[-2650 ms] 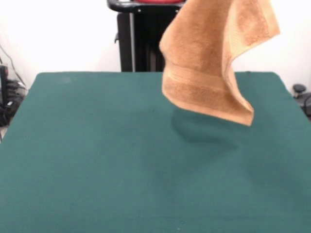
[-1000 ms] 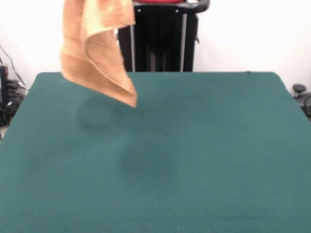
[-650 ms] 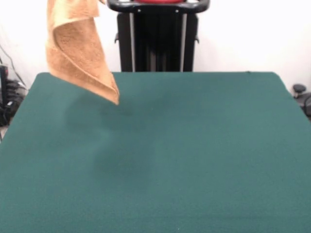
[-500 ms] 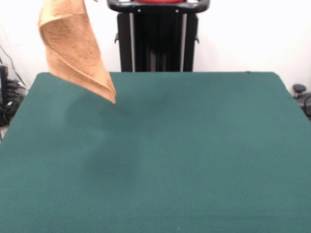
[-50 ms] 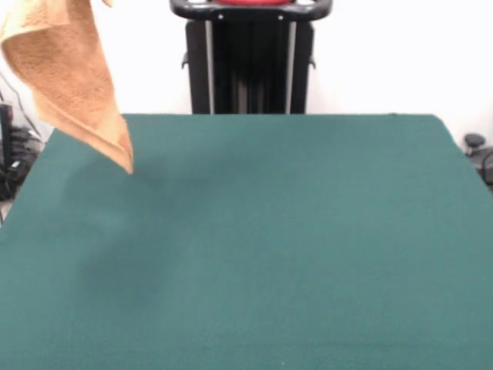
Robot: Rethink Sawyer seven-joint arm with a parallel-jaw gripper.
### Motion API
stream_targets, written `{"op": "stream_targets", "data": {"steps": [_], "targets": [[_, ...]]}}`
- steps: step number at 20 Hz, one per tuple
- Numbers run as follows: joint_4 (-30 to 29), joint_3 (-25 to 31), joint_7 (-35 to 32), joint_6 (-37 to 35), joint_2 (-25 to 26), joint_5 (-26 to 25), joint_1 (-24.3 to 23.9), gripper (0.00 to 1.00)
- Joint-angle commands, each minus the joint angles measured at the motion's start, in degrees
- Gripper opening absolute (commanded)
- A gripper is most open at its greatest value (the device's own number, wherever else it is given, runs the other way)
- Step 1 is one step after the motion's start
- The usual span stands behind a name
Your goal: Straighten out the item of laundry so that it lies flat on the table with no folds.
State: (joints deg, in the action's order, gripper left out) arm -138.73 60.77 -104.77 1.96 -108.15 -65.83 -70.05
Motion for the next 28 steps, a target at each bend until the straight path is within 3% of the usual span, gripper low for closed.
{"op": "stream_targets", "data": {"steps": [1, 9, 13, 14, 23, 28], "targets": [[5.57, -6.99, -3.12, -8.27, 13.04, -9.11, 3.88, 0.00], [13.92, -14.63, -7.19, -11.67, 27.13, -22.94, 9.97, 0.00], [16.29, -15.39, -5.24, -12.39, 29.69, -23.12, 10.16, 0.00], [16.14, -14.36, -3.37, -12.67, 28.61, -20.29, 9.91, 0.00], [23.36, -17.43, -3.77, -15.34, 32.81, -18.57, 15.84, 0.00], [27.49, -16.64, 1.97, -17.29, 36.29, -15.39, 15.59, 0.00]]}}
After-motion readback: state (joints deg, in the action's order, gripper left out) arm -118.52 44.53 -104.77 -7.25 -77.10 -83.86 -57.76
